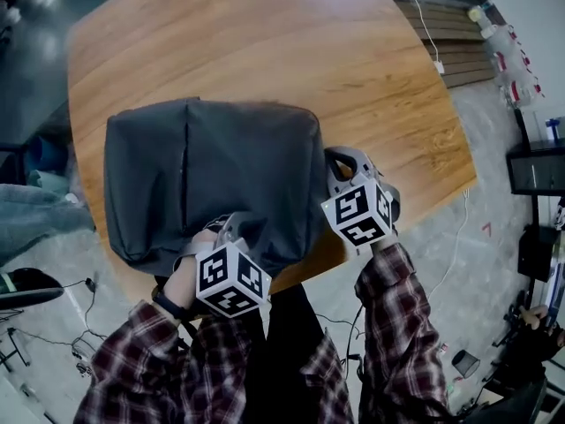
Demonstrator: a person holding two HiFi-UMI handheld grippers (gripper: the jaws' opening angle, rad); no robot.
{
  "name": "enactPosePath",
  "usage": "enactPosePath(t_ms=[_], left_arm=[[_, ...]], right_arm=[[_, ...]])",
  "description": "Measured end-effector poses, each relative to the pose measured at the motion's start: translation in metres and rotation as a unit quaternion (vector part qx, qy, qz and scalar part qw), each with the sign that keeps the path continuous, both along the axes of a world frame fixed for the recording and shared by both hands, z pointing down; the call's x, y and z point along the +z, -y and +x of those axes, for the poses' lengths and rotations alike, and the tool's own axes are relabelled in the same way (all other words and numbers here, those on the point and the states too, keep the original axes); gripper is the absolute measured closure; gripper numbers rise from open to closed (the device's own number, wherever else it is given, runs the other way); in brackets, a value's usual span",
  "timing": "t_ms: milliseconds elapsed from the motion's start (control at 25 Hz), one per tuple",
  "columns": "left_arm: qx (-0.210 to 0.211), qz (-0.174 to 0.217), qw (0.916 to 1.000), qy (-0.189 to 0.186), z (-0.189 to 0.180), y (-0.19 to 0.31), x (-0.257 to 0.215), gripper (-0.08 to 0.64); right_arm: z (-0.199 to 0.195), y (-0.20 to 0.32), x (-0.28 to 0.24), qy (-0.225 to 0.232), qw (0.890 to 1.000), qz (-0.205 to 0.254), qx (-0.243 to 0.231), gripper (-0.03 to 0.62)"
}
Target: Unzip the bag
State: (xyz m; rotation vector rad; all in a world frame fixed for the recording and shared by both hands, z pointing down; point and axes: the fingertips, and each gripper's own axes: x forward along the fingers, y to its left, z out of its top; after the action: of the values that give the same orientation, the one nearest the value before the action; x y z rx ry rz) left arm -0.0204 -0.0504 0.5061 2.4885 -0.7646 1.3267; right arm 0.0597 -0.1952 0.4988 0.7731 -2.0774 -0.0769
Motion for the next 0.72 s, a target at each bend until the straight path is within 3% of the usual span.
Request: enactPosePath(t_ms=[160,360,720], left_arm=[[-0.043,0.000,0.9967,-0.069,0.004,0.016,0.002,0.551],[-0.031,0.089,0.9952,-0.027,0.005,0.025,0.001,0.552],[-0.050,0.086,0.9948,-0.024,0.012,0.042,0.001,0.552]], right_arm=[[0.009,0.007,0.004,-0.001,1.000,-0.010,0.003,0.583],[0.035,-0.027,0.003,0.016,0.999,-0.031,0.034,0.583],[0.043,-0.115,-0.004,0.078,0.988,-0.071,0.114,0.581]])
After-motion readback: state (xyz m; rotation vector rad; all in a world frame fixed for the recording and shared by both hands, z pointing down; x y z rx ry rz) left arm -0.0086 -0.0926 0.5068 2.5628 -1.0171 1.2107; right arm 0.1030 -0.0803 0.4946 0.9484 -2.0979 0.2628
